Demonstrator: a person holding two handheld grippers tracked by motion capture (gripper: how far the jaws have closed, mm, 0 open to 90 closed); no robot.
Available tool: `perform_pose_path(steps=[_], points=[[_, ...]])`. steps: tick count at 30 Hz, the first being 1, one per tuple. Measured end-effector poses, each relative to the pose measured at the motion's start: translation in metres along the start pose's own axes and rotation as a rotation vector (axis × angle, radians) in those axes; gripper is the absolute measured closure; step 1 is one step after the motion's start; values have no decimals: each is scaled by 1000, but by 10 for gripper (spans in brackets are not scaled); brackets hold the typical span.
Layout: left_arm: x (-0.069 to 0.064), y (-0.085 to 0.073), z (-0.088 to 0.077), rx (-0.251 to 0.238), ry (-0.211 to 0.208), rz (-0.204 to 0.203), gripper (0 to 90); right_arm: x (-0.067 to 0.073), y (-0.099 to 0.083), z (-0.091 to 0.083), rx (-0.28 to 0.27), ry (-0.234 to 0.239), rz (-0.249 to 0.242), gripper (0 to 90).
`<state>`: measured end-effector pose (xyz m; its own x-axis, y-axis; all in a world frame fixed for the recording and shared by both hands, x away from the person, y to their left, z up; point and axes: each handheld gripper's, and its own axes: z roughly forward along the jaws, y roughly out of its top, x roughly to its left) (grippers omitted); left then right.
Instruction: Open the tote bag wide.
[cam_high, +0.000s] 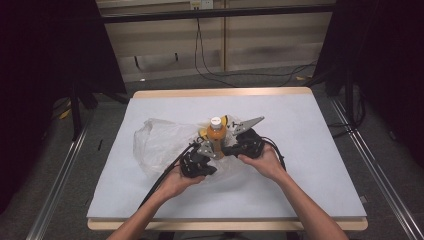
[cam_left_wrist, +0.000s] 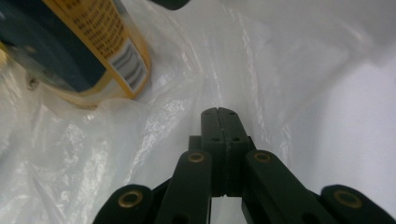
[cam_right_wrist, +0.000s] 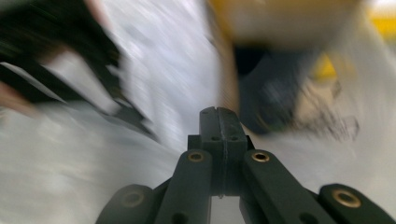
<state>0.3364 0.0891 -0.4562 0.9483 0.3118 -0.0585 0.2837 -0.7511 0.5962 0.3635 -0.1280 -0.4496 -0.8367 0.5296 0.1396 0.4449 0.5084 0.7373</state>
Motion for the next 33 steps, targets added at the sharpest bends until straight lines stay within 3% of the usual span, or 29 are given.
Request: perform_pose_path(steps=[3, 5, 6, 7, 10, 14, 15, 17, 19, 20, 24, 27, 29, 31, 32, 33], points=[[6, -2, -8, -31, 8, -21, 900, -18, -15, 11, 47, -38, 47, 900], [12, -4, -16, -50, 26, -37, 900, -25, -24, 16, 86, -67, 43, 900], [16, -7, -19, -44, 70, -48, 900, -27, -26, 15, 68, -48, 51, 900], [20, -10, -20, -34, 90, -55, 900, -31, -28, 12, 71, -63, 62, 900], [32, -19, -19, -24, 128, -84, 900, -36, -30, 0, 124, -117, 17, 900], [46, -23, -15, 15, 157, -107, 900, -47, -40, -17, 155, -151, 32, 900], [48, -24, -12, 23, 152, -124, 900, -51, -45, -23, 156, -160, 35, 900], [49, -26, -10, 19, 145, -104, 900, -55, -51, -31, 157, -173, 56, 900], [48, -25, -11, 35, 134, -92, 900, -59, -56, -38, 159, -197, 47, 900], [45, -26, -11, 32, 140, -102, 900, -60, -59, -42, 165, -210, 52, 900], [38, -27, -11, 29, 106, -41, 900, -65, -68, -53, 168, -233, 55, 900], [31, -26, -13, 63, 102, -12, 900, -68, -73, -59, 160, -249, 74, 900], [27, -26, -13, 65, 111, -13, 900, -67, -73, -60, 169, -262, 76, 900], [28, -25, -12, 47, 85, -29, 900, -64, -71, -58, 169, -266, 75, 900], [29, -23, -13, 51, 83, -25, 900, -64, -70, -57, 161, -252, 73, 900], [29, -21, -14, 19, 65, -50, 900, -63, -67, -57, 144, -238, 78, 900]])
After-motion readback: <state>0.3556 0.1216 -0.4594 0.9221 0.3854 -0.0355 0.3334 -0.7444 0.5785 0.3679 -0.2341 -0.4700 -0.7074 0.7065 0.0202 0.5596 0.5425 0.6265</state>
